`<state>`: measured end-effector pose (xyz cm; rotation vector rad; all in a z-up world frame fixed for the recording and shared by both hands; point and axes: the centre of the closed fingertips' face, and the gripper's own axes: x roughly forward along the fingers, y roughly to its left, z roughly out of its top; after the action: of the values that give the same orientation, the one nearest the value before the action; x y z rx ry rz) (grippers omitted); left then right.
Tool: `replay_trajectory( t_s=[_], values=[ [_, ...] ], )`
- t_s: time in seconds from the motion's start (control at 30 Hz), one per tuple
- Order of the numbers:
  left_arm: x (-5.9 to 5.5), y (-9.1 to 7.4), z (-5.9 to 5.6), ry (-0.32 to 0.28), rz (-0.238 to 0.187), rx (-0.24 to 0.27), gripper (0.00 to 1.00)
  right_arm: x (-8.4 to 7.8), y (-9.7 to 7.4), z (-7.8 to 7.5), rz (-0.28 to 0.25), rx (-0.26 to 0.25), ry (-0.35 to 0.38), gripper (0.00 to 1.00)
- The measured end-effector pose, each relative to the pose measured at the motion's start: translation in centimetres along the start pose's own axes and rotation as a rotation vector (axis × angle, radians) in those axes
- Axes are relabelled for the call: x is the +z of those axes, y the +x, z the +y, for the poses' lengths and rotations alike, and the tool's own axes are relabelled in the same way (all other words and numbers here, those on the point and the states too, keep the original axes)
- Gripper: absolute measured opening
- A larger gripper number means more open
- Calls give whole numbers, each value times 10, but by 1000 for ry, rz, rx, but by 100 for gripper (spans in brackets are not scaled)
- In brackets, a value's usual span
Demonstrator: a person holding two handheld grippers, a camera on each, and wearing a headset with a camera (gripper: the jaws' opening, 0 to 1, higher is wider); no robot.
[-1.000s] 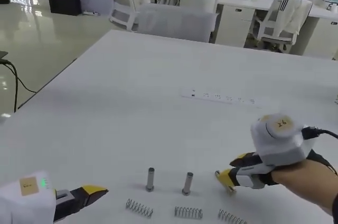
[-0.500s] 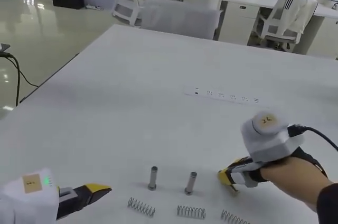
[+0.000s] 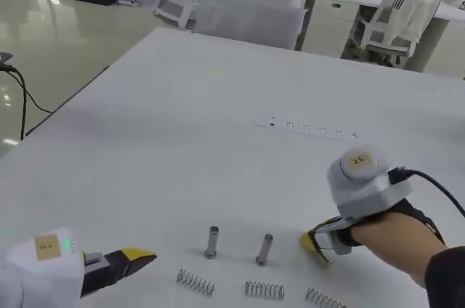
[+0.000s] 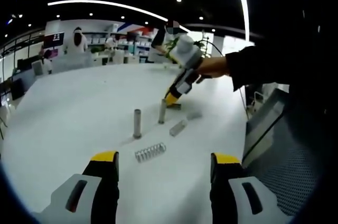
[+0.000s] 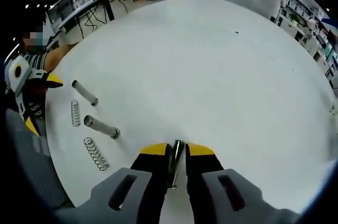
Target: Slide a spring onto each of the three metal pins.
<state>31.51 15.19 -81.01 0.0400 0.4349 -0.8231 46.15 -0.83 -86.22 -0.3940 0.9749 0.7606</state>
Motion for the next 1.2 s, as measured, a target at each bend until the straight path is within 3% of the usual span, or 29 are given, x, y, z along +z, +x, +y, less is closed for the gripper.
replay_trajectory(
  t_s=[0.2, 0.43, 0.67, 0.8, 1.2],
  values=[
    [1, 0, 0, 0, -4, -1, 66, -1, 1, -2, 16, -9, 0, 7],
    [0, 0, 0, -1, -6, -2, 66, -1, 2, 1, 52, -55, -78, 7],
    [1, 0, -1, 2, -7, -4, 65, -1, 2, 1, 78, -88, -89, 5],
    [3, -1, 0, 8, -10, -3, 65, -3, 0, 0, 73, -84, -65, 5],
    [9, -2, -3, 26, -22, -5, 65, 1, -30, 11, 1, -62, -34, 5]
  ],
)
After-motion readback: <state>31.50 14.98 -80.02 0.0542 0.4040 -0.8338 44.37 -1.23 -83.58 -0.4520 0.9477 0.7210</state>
